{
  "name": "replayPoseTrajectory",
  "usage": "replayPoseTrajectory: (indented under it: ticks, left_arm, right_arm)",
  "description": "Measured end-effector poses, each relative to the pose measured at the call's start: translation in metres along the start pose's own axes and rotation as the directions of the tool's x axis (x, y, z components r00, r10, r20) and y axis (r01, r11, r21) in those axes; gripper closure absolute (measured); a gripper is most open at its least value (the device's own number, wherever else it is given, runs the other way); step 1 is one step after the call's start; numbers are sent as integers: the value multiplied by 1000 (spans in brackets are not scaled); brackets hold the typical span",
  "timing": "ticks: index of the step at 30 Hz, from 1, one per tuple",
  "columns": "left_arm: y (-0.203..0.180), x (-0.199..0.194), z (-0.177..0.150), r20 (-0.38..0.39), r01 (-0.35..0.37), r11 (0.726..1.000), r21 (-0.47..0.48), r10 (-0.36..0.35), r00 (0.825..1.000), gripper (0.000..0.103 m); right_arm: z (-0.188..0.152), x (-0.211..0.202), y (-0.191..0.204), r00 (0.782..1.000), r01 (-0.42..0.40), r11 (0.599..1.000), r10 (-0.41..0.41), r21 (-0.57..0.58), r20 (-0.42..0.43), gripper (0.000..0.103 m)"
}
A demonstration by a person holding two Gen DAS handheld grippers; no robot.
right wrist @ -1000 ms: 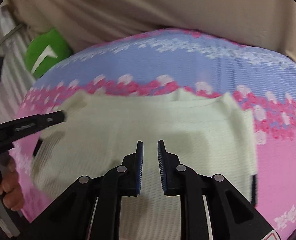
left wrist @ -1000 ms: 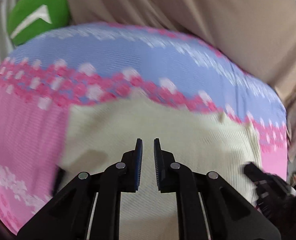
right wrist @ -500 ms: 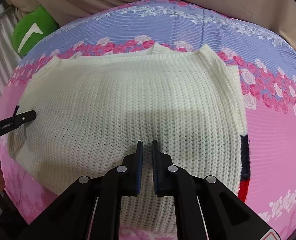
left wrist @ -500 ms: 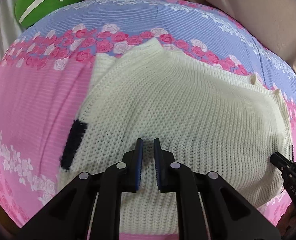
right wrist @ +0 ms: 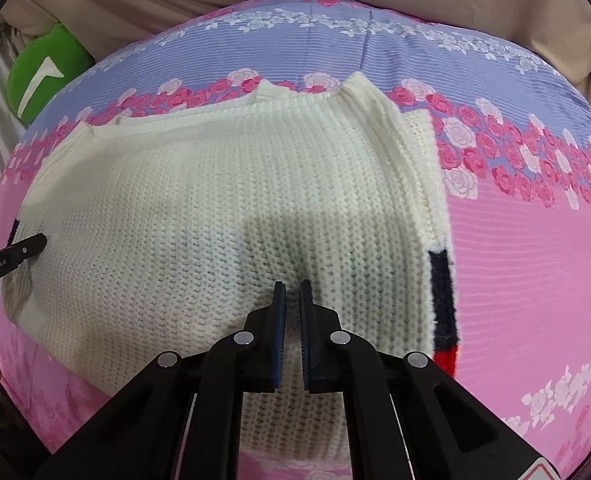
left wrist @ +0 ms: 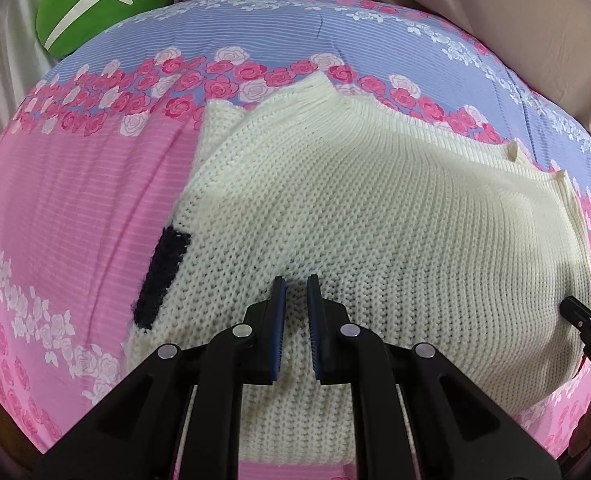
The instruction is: Fold small clothes
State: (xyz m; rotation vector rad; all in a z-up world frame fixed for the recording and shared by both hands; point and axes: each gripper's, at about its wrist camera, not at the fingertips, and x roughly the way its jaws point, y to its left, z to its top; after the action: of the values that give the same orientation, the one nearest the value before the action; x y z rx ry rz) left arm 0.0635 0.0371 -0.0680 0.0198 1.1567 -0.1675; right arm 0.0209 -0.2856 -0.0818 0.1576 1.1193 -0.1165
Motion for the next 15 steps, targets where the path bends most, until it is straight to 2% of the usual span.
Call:
replayPoseTrajectory:
  ticks: [4, 7, 9, 11, 15]
  left_arm:
    - [6, -5, -3, -5, -11, 1000, -12, 11, 1000, 92]
    - [19, -18, -2, -11, 16, 998, -56, -16, 1000, 92]
    - [24, -32, 4, 20, 17, 996, -83, -16, 1000, 92]
    - [21, -41, 20, 63, 40, 995, -89, -35, 997, 92]
    - [0, -30, 54, 84, 56, 997, -51, -51, 995, 92]
  right_arm:
    - [-10, -7, -39, 999, 44, 995, -44, 90, -3, 103]
    - [-13, -26, -58, 997, 60, 985, -65, 161, 30, 103]
    - [-4, -40, -55, 993, 78, 985, -90, 152, 73, 102]
    - [16, -47, -44, 991, 59, 991, -73, 123, 114, 97]
    - [60, -24, -17, 990, 38, 998, -45, 52, 136, 97]
